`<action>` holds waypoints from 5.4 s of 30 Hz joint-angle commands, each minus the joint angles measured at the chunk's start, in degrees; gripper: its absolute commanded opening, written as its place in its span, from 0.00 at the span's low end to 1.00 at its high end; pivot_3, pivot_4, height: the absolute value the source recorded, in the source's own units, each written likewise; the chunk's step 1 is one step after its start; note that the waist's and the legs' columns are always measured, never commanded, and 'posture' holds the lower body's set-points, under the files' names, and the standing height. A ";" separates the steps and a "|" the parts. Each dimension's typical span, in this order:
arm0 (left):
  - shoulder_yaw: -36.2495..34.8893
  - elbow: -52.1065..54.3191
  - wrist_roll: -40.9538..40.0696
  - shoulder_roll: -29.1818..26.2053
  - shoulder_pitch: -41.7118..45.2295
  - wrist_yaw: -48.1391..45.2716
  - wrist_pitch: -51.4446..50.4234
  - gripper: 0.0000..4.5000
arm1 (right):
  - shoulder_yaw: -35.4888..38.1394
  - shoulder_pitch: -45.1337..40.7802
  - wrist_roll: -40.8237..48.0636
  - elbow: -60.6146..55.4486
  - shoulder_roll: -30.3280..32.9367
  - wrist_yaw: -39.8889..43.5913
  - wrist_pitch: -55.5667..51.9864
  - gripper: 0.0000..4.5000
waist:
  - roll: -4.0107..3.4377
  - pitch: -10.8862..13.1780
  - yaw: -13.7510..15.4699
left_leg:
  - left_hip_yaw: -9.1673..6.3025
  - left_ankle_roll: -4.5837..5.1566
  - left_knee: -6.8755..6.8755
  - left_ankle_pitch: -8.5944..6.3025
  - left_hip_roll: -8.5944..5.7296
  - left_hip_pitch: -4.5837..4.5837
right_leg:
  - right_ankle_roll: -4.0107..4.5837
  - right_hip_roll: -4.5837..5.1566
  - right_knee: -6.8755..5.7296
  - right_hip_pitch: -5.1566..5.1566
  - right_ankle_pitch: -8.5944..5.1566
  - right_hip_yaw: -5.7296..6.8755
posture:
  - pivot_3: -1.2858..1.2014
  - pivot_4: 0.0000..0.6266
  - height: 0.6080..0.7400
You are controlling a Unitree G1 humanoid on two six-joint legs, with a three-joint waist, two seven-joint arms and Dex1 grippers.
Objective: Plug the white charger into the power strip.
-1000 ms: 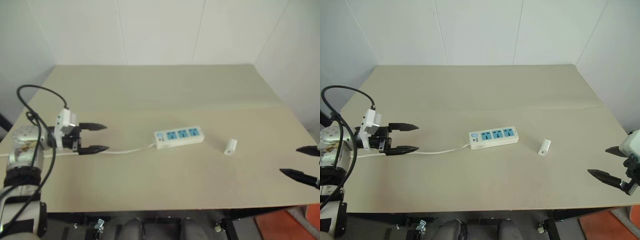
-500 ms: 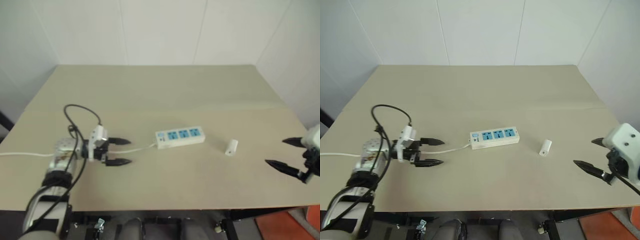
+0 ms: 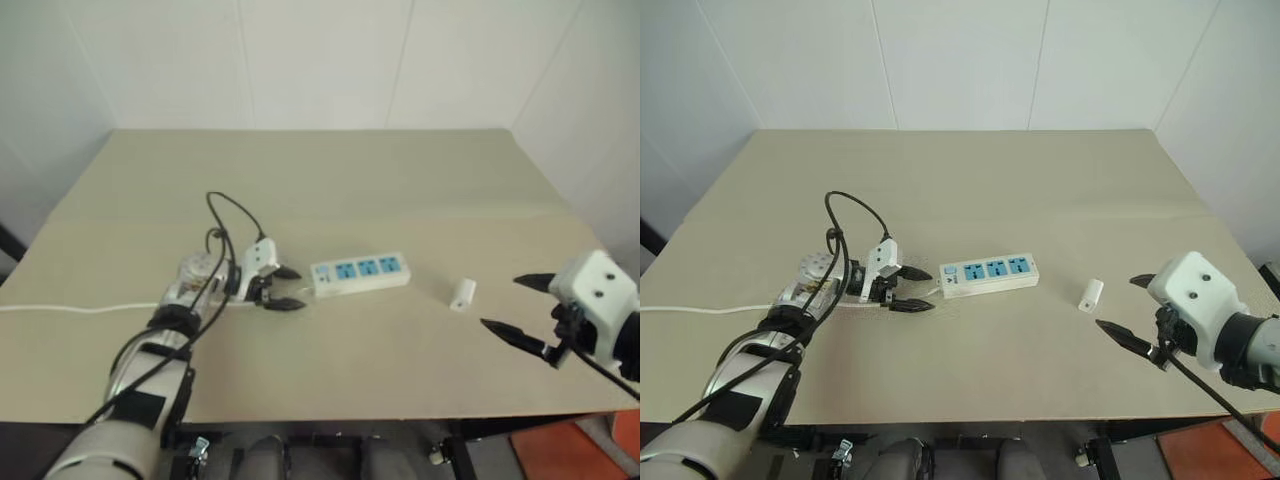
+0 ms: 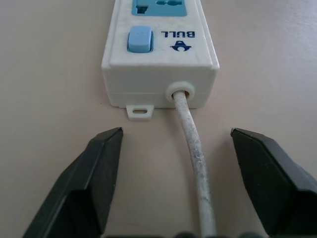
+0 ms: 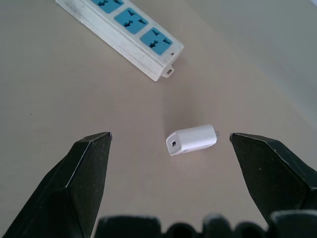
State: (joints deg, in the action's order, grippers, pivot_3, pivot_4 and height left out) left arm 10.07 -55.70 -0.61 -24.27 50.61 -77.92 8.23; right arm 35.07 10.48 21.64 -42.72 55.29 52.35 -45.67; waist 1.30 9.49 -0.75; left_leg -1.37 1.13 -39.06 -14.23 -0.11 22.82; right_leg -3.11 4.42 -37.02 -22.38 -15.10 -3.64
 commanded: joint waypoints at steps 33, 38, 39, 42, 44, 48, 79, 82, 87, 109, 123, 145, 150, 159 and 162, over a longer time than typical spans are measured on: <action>-11.39 36.17 -20.34 -19.53 -27.48 -13.07 -16.40 0.33 | -12.90 -4.61 -5.48 7.04 1.62 -3.77 10.19 1.00 | -0.03 -0.05 0.38 | 0.02 -0.01 0.07 0.00 0.17 -0.13 | 0.00 0.03 -0.02 0.01 -0.01 0.00 | 0.52 0.24 1.00; -14.01 32.79 -24.39 -16.67 -25.85 -13.95 -13.38 0.71 | -12.45 -4.79 -5.75 7.78 2.04 -3.49 10.75 1.00 | -0.03 -0.05 0.36 | 0.03 0.00 0.07 0.00 0.08 -0.09 | 0.00 0.03 0.02 0.00 -0.01 0.00 | 0.52 0.24 1.00; -14.35 32.27 -25.43 -16.08 -25.70 -14.31 -12.37 0.78 | -12.28 -4.62 -5.75 7.71 2.02 -3.44 10.77 1.00 | -0.03 -0.05 0.28 | 0.03 0.00 0.07 0.00 0.08 -0.09 | 0.00 0.03 0.01 -0.01 -0.01 -0.01 | 0.52 0.24 1.00; -16.76 28.85 -28.98 -12.88 -23.93 -14.57 -12.58 0.99 | -10.97 -3.42 -5.42 6.33 1.35 -3.46 10.50 1.00 | -0.03 -0.04 0.21 | 0.03 0.00 0.07 0.00 0.08 -0.09 | 0.01 0.03 0.00 -0.01 -0.01 -0.01 | 0.52 0.24 1.00; -14.88 27.18 -30.51 -12.50 -23.55 -14.58 -11.03 0.99 | -10.21 -3.27 -4.54 5.46 1.01 -3.52 9.81 1.00 | -0.03 -0.05 0.08 | 0.02 0.00 0.06 0.00 0.08 -0.09 | 0.01 0.03 0.00 -0.01 -0.01 -0.01 | 0.52 0.24 1.00; -12.32 23.41 -30.22 -11.33 -22.39 -14.58 -7.40 0.99 | -9.54 -2.60 -5.25 5.15 1.06 -4.18 10.28 1.00 | -0.03 -0.05 -0.07 | 0.02 0.00 0.06 0.00 0.08 -0.10 | 0.01 0.03 -0.01 0.00 -0.01 -0.02 | 0.52 0.24 1.00; -12.75 1.60 -19.55 -0.74 -20.12 -14.31 16.92 0.99 | -7.51 -1.98 -7.52 5.52 1.51 -4.88 11.64 1.00 | -0.22 -0.25 0.27 | 0.03 0.00 0.06 0.00 0.03 -0.31 | 0.00 0.03 -0.02 0.17 -0.01 -0.03 | 0.52 0.24 1.00; -12.67 0.97 -18.56 -0.66 -20.15 -14.42 17.76 0.86 | -7.57 -1.63 -7.94 5.63 1.30 -5.04 11.94 1.00 | -0.29 -0.32 0.18 | 0.04 0.00 0.06 0.00 0.03 -0.37 | 0.00 0.03 -0.03 0.23 -0.01 -0.05 | 0.52 0.24 1.00; -11.52 3.34 -18.39 -0.54 -21.08 -14.58 15.17 0.73 | -7.92 -1.09 -8.46 5.59 0.98 -5.09 12.36 1.00 | -0.30 -0.34 0.12 | 0.05 0.00 0.07 0.00 0.04 -0.40 | 0.00 0.02 -0.04 0.25 -0.01 -0.06 | 0.52 0.24 1.00; -3.71 21.90 -18.01 -2.06 -23.24 -12.52 3.39 0.73 | -54.54 -58.97 -34.30 72.66 10.13 29.54 103.13 1.00 | -0.23 -0.23 -0.76 | 0.39 0.01 0.19 -0.01 0.08 -0.43 | 0.00 0.04 0.12 0.12 -0.01 -0.22 | 0.52 0.24 1.00; -3.53 33.80 -18.51 -3.05 -29.04 -7.69 -2.89 0.73 | -71.88 -78.10 -48.26 99.28 -1.31 24.58 127.96 1.00 | -0.28 -0.12 -0.66 | 0.33 0.02 0.21 -0.02 0.09 -0.47 | 0.02 0.21 0.00 0.03 0.00 -0.21 | 0.52 0.24 1.00; -3.50 33.01 -17.55 -5.06 -29.59 -8.11 -1.17 0.73 | -79.13 -83.54 -74.52 106.77 -6.99 -5.39 125.39 1.00 | -0.31 -0.11 -1.74 | 0.34 0.02 0.23 -0.02 0.03 -0.49 | 0.03 0.22 -0.08 -0.02 0.00 -0.21 | 0.52 0.24 1.00; -3.42 33.25 -17.72 -5.14 -30.11 -7.70 -0.80 0.73 | -82.18 -85.16 -80.82 107.86 -7.42 -13.27 125.19 1.00 | -0.31 -0.11 -1.98 | 0.36 0.02 0.23 -0.02 0.01 -0.55 | 0.04 0.21 -0.09 0.00 0.01 -0.21 | 0.52 0.24 1.00; -3.33 33.68 -17.83 -5.11 -30.95 -7.51 -0.47 0.73 | -86.88 -87.73 -87.28 109.40 -8.46 -22.92 126.92 0.86 | -0.31 -0.11 -2.11 | 0.37 0.02 0.24 -0.02 0.02 -0.60 | 0.05 0.18 -0.10 0.03 0.01 -0.22 | 0.52 0.24 1.00; -3.23 33.53 -17.78 -4.98 -31.02 -7.52 -0.27 0.73 | -87.93 -88.42 -88.63 109.59 -8.91 -25.73 127.71 0.66 | -0.31 -0.11 -2.30 | 0.38 0.02 0.24 -0.02 0.02 -0.62 | 0.05 0.17 -0.10 0.03 0.01 -0.22 | 0.52 0.24 1.00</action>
State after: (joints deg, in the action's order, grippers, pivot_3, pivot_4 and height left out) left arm 5.54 -22.46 -19.75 -28.86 20.24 -84.91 7.62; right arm -52.62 -76.91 -66.75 66.99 46.97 29.13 81.16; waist 0.99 9.37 -3.05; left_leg -0.99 1.15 -38.82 -14.25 -0.09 22.19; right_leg -3.06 4.60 -37.13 -22.35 -15.09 -3.87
